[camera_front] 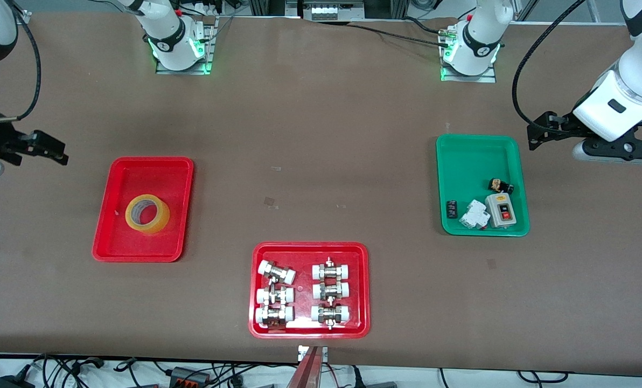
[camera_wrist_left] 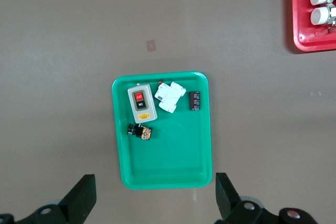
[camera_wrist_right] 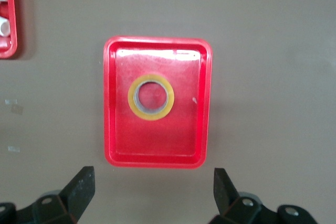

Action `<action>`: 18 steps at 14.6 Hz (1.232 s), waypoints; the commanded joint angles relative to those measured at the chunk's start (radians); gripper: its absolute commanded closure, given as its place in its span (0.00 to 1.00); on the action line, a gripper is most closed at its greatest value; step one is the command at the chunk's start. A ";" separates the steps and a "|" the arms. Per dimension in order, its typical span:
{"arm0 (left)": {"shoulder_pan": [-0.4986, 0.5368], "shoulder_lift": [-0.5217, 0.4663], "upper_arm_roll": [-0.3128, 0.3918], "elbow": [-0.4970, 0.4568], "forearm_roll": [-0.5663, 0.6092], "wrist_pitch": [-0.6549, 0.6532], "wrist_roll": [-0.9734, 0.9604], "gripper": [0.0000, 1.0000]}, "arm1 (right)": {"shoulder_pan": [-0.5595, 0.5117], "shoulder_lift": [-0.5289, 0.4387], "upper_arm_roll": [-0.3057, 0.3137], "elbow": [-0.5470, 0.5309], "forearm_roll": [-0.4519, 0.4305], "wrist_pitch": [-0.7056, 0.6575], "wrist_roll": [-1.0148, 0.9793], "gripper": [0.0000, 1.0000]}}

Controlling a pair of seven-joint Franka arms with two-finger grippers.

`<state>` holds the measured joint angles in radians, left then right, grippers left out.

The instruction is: Left arm passes tape to right arm into tray

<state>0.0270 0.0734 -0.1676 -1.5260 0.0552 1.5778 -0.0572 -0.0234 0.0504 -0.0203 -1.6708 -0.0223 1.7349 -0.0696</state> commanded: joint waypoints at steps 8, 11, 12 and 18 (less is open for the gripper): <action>0.011 -0.023 -0.004 -0.026 -0.014 0.019 0.096 0.00 | 0.000 -0.096 0.010 -0.104 -0.001 0.015 0.027 0.00; 0.011 -0.023 -0.004 -0.026 -0.014 0.019 0.094 0.00 | 0.002 -0.098 0.014 -0.103 0.002 0.018 0.028 0.00; 0.011 -0.023 -0.004 -0.026 -0.014 0.019 0.095 0.00 | 0.000 -0.098 0.013 -0.103 0.005 0.017 0.028 0.00; 0.010 -0.020 -0.004 -0.025 -0.014 0.019 0.096 0.00 | 0.000 -0.101 0.013 -0.096 0.005 0.006 0.027 0.00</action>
<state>0.0270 0.0734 -0.1678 -1.5261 0.0552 1.5798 0.0124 -0.0229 -0.0262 -0.0115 -1.7526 -0.0213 1.7453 -0.0603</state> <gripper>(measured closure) 0.000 0.000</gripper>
